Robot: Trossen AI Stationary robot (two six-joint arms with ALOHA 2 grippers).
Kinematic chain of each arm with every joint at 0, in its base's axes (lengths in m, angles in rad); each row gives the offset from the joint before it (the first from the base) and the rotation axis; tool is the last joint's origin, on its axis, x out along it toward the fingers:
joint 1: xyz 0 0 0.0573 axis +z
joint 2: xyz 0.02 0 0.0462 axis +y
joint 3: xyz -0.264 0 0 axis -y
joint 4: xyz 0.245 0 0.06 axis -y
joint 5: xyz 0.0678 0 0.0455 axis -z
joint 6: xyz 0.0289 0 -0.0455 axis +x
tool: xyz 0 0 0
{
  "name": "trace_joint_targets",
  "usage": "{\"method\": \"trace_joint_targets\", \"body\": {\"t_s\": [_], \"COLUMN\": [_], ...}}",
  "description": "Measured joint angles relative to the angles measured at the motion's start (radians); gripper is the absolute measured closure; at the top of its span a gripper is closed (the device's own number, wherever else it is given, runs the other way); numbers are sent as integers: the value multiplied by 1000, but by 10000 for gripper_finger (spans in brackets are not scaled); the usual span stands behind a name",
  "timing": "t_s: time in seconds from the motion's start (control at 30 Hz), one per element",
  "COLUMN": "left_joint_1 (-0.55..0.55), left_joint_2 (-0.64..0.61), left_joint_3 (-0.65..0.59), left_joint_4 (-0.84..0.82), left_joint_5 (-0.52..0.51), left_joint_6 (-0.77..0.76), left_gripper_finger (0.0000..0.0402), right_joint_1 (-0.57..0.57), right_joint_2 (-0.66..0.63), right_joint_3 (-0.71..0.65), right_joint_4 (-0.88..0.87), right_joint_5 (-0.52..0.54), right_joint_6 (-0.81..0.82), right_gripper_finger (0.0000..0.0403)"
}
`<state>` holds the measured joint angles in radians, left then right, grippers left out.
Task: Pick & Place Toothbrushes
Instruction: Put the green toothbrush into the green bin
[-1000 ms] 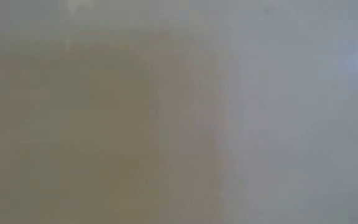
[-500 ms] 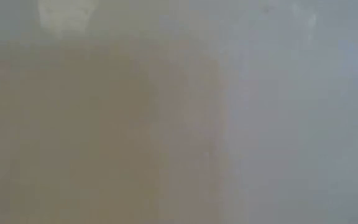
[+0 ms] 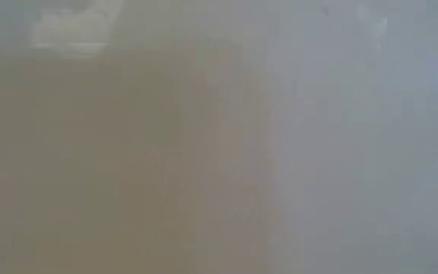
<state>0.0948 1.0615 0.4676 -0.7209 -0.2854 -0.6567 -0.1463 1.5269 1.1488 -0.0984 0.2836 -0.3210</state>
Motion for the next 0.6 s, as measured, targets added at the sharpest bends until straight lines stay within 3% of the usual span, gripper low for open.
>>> {"method": "trace_joint_targets", "body": {"t_s": [0.6], "left_joint_1": [-1], "left_joint_2": [-3], "left_joint_3": [-142], "left_joint_4": [176], "left_joint_5": [-13], "left_joint_6": [45], "left_gripper_finger": [284], "right_joint_1": [0], "right_joint_2": [0], "right_joint_3": [0], "right_joint_4": [16], "right_joint_5": [-1], "right_joint_6": [5], "right_gripper_finger": [187]}}
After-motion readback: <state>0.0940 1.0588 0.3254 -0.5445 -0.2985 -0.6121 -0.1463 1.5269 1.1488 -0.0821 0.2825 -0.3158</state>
